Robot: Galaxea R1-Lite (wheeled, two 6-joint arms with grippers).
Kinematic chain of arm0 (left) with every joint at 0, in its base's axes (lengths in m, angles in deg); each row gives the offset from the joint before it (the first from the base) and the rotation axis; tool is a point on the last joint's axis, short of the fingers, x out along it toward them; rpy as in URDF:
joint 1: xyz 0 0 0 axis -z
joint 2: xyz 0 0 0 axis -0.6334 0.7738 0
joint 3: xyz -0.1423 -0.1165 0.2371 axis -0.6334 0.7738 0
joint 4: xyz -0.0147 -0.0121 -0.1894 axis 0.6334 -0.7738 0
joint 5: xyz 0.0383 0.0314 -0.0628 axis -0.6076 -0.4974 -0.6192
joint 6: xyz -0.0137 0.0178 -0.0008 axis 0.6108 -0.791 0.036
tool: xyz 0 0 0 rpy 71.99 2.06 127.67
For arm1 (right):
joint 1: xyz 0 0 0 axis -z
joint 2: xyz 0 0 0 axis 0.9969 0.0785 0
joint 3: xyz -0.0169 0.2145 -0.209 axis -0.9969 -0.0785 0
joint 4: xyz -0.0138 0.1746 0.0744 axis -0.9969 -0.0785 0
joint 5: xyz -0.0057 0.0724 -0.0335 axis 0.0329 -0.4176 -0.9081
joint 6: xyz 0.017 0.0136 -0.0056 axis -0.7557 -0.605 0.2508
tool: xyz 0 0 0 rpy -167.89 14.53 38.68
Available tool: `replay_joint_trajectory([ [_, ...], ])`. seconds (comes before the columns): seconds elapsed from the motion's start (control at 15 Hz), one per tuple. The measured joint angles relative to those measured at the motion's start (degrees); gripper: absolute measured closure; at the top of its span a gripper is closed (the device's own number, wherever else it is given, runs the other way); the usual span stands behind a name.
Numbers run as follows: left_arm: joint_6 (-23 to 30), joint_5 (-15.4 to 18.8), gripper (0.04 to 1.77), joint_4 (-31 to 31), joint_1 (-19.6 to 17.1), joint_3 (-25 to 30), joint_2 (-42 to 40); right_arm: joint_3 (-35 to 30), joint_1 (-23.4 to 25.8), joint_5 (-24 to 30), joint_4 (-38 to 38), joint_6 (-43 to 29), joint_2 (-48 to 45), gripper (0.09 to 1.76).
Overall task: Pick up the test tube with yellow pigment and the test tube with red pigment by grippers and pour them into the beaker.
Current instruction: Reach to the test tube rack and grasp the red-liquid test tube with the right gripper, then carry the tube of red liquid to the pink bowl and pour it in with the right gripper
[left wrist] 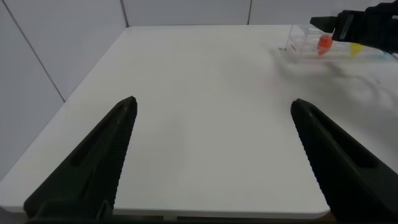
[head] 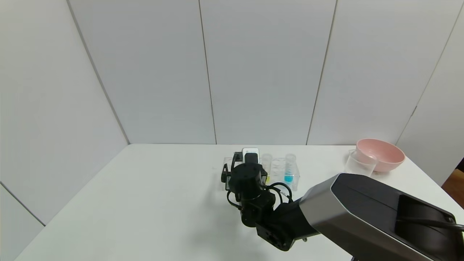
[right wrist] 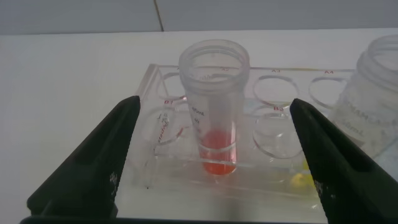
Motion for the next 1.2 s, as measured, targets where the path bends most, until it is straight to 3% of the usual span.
replay_joint_trajectory([
  [0.27,0.0,0.0,0.05,0.0,0.0,0.0,0.0,6.0,1.5,0.0,-3.0,0.1,2.8,0.14],
  [0.47,0.0,0.0,0.05,0.0,0.0,0.0,0.0,7.7,2.1,0.0,-3.2,0.1,4.2,0.64],
  [0.87,0.0,0.0,0.05,0.0,0.0,0.0,0.0,7.9,2.1,-0.1,-3.3,0.2,4.4,1.27],
  [1.2,0.0,0.0,0.05,0.0,0.0,0.0,0.0,7.3,2.1,-0.2,-3.9,0.3,2.6,1.27],
])
